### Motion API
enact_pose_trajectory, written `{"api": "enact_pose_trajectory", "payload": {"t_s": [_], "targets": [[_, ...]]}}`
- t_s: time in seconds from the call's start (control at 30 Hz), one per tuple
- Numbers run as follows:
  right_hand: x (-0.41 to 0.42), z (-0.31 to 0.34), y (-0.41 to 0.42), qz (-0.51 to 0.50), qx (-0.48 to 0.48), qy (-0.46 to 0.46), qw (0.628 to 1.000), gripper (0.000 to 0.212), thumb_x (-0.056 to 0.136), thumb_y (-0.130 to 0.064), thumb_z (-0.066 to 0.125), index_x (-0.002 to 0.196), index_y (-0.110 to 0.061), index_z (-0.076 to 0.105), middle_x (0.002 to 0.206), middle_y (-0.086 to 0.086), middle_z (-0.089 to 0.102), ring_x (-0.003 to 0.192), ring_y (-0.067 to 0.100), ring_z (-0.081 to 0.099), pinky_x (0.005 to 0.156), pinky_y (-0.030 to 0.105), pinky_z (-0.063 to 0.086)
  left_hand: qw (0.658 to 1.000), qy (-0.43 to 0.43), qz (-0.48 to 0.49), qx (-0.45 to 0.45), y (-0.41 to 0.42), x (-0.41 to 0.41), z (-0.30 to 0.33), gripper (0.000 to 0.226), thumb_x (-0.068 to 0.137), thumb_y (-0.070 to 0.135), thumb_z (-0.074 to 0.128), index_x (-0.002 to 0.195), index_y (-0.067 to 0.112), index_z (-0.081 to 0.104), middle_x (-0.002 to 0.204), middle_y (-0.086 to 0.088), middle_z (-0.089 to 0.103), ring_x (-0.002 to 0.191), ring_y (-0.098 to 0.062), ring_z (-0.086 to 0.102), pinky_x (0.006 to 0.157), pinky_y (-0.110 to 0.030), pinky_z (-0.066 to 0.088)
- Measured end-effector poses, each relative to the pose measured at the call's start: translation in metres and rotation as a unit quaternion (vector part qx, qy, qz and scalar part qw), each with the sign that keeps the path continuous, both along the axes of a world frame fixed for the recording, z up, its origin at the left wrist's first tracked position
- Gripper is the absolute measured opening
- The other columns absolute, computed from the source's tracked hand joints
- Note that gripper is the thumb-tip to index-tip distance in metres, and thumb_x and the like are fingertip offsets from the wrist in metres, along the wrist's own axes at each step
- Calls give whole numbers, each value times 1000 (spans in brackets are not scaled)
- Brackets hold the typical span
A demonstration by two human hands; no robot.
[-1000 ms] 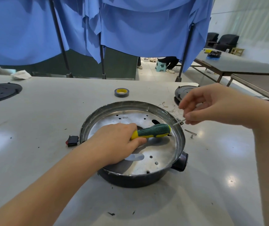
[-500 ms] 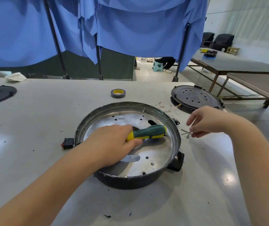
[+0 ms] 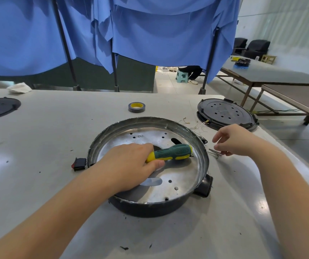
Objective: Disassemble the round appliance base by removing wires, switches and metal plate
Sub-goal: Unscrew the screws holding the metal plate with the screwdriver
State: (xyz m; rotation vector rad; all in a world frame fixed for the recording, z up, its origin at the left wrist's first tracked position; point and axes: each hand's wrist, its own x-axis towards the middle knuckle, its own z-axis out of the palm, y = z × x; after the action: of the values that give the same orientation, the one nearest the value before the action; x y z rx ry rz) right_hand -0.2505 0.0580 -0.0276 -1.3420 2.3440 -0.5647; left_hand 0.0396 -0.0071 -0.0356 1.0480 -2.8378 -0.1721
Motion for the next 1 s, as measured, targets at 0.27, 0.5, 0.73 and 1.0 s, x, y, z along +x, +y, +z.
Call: {"api": "enact_pose_trajectory", "payload": {"t_s": [0.27,0.5,0.73,1.0], "targets": [[25,39,7,65,-133,-65,987,4,89,-20,66,91,-17,68,73,-2,72,56,4,65,52,15,51,996,66,7,55,0,1,4,41,92,63,38,87,24,51,74,7,55,66,-8,51,57,-29,39],[78,66,18,189,-111,-112,969,40,71,-61,61,97,-31,68,89,-9,72,77,5,70,66,19,56,974,207,-11,95,6,3,14,35,89,58,46,81,24,50,71,5,57,66,-13,54,60,-33,45],[105,78,28,265,-70,2,962,37,68,-54,73,103,-47,61,97,-22,65,91,-5,61,71,12,48,979,191,-35,67,12,9,28,24,85,59,54,82,35,51,67,13,55,62,-6,52,56,-22,38],[138,60,23,285,-19,166,944,13,91,-23,62,99,-30,55,90,-9,56,81,9,52,65,20,39,989,144,-36,-14,18,11,37,22,87,57,52,93,36,50,81,16,56,72,-5,52,64,-20,43]]}}
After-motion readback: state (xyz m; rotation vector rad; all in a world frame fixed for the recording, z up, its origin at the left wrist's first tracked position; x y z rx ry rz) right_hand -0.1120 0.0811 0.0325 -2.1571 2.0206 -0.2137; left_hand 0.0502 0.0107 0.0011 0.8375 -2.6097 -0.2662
